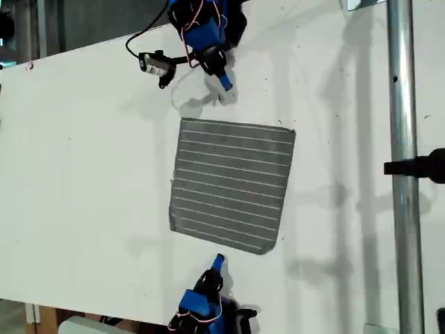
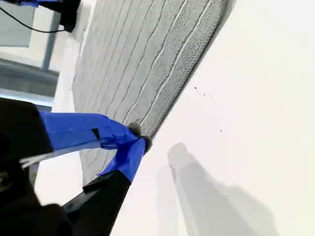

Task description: Grasp corners of a towel and fold twice.

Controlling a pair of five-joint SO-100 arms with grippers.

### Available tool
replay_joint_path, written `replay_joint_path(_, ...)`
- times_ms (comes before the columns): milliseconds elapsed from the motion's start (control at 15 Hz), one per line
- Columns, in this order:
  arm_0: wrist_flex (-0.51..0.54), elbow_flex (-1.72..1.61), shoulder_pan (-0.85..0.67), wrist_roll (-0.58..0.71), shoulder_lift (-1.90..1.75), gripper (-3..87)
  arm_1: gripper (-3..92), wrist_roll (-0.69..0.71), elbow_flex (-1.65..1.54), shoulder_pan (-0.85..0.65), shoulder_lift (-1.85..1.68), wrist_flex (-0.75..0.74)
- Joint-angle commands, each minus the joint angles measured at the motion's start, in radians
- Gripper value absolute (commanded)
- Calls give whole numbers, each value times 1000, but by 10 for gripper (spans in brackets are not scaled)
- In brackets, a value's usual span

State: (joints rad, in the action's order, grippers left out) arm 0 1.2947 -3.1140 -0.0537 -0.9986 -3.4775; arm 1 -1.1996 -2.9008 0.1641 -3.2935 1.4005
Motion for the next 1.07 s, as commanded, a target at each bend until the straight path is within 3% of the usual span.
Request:
replay_joint_path(0, 3, -5, 5, 6, -3, -23, 56, -8, 17, -9, -2, 6)
replay_joint_path(467, 3, -5, 5, 6, -3, -23, 77, -2, 12, -21, -2, 21)
replay_joint_path(933, 3, -5, 3, 6, -3, -23, 29, 0, 12, -49, -2, 29)
replay_joint_path(1000, 0, -5, -6, -97, -3, -23, 10, 0, 12, -55, -2, 29)
